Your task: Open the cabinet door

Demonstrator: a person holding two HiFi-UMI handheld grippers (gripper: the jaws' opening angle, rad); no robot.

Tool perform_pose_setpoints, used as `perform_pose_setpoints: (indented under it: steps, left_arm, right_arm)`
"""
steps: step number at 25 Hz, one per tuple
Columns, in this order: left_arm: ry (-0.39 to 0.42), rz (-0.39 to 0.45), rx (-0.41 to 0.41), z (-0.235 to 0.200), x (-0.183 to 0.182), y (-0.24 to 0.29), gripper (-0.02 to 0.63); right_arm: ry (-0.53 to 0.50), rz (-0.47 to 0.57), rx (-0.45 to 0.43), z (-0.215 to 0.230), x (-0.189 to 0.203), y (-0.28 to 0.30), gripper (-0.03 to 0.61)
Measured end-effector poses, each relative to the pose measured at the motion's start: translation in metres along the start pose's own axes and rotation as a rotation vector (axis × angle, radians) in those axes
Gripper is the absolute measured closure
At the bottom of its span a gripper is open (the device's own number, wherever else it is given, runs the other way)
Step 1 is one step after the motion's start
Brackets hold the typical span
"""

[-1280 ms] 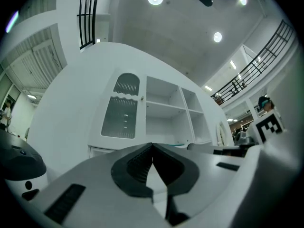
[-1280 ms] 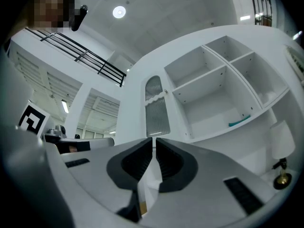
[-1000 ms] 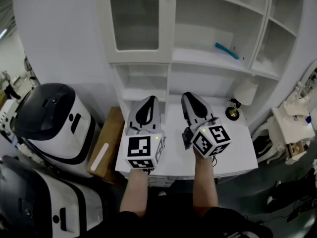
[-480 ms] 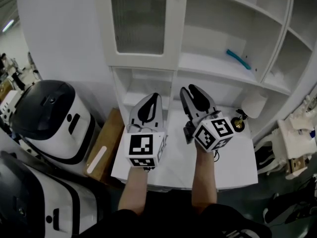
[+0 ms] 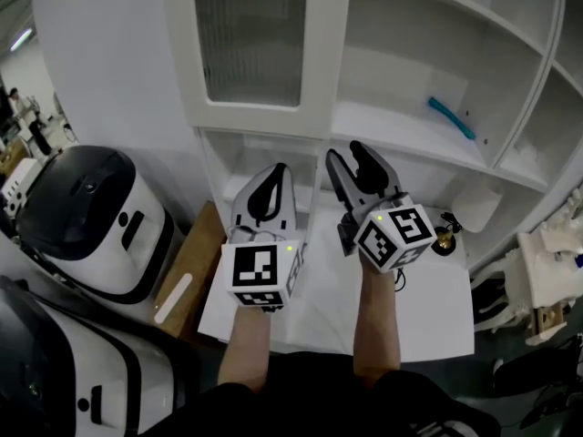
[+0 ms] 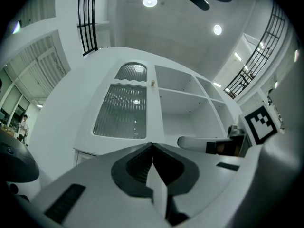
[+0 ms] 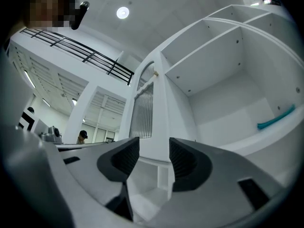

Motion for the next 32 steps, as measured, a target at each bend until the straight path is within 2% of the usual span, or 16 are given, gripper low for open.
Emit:
perform_pose_setpoints:
  steps: [9,14,24,27,32]
  left_arm:
    - [-0.015,-0.009,-0.023,-0.005,0.018,0.034,0.6]
    - [-0.034,-0.027,-0.028,-0.003,0.034,0.048,0.6]
    - [-0.058,-0.042,-0.058,-0.02,0.044,0.048,0.601]
    - [-0.049,-0.039,-0.075,-0.025,0.044,0.046,0.6]
    - [-0.086,-0.023,-0.086,-0.033,0.046,0.043,0.6]
  right_arm:
    - [-0.025,-0.023,-0.061,0.023,-0.005,0.037,0.379]
    - [-0.054,-0.056,-0.056,0.03,-0.011,0.051,0.379]
    - [-0.077,-0.106,-0.044,0.027,-0.009,0.077,0.379]
    - [-0.067,-0.096,-0.039,0.028,-0.004,0.079,0.376]
    - [-0.07,-0.08,-0.058,0.03,-0.001,0.079,0.377]
Point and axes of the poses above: the fingertips, and each gripper's own axes: y forward along the fingers, z to its right, x out of its underside, the point moved 10 cm from there along -y, backward along the fingers, and after that the axes turned 6 degrees about z, right-handed, at the moved point
